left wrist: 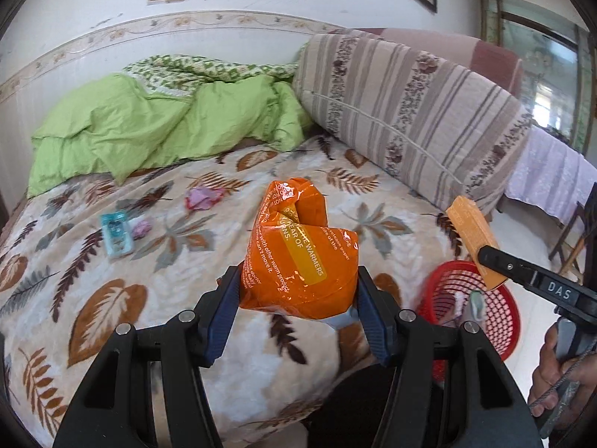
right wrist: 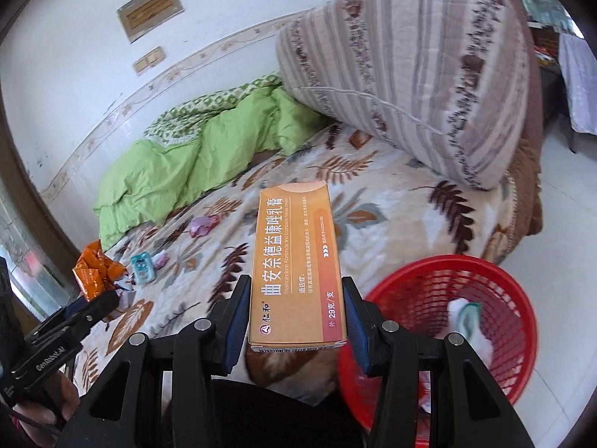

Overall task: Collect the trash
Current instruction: 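Carry the orange bag and orange box over the red basket with both tools, then open both tools to drop the bag and box into the basket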

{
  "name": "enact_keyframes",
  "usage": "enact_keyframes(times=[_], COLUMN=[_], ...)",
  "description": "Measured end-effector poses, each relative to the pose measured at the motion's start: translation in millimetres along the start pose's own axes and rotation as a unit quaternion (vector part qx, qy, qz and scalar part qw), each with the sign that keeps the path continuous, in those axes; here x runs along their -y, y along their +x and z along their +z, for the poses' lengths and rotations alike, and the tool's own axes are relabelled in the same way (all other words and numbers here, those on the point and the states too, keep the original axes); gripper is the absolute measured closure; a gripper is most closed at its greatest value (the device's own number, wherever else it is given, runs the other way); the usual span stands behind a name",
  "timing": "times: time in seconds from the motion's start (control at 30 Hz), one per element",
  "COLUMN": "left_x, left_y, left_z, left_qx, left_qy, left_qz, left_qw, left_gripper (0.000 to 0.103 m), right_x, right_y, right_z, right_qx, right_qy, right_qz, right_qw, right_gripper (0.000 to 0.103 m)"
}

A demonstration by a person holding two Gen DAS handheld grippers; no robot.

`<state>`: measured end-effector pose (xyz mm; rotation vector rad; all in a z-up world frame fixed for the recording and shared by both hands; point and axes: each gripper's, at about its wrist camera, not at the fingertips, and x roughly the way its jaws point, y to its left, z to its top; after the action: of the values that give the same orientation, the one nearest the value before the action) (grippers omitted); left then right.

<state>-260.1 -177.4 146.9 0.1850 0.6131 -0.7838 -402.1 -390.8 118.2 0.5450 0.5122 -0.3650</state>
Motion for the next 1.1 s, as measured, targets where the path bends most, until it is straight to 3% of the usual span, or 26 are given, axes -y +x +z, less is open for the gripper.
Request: enact_keyframes(times=[0.2, 0.43, 0.5, 0.57, 0.8, 1.1], left_x=[74.2, 144.3, 158.4, 159.4, 117.2, 13.5], left_y=[32.9, 69.6, 77.1, 77.1, 70.8, 55.6], left_z=[14.4, 15.4, 12.0, 7.8, 7.8, 10.5], left_qx=[-0.042, -0.095, -0.112, -0.113, -0.101, -0.080], left_qy=[0.033, 0.058, 0.074, 0.078, 0.051, -0.020], left_qz=[-0.102, -0.192, -0.209, -0.203, -0.171, -0.091], left_qw=[0.9934, 0.9751, 0.9687, 0.9694, 0.9787, 0.9925], left_gripper=[0.044, 0.044, 0.036, 0.029, 0.029, 0.027], right_x=[74.1, 108.1, 115.5, 119.7, 102.1, 15.4], right_y=[-25.2, -35.4, -30.8, -29.2, -20.9, 23.8], right_z=[4.9, 5.5, 4.9, 3.4, 8.1, 20.8], right_qx=[0.008, 0.015, 0.001, -0.002, -0.003, -0.038], right_qy=[0.066, 0.089, 0.097, 0.107, 0.094, 0.011], right_qz=[-0.052, -0.084, -0.088, -0.086, -0.070, -0.008], right_qw=[0.996, 0.992, 0.991, 0.991, 0.993, 0.999], right_gripper=[0.053, 0.052, 0.041, 0.040, 0.040, 0.040])
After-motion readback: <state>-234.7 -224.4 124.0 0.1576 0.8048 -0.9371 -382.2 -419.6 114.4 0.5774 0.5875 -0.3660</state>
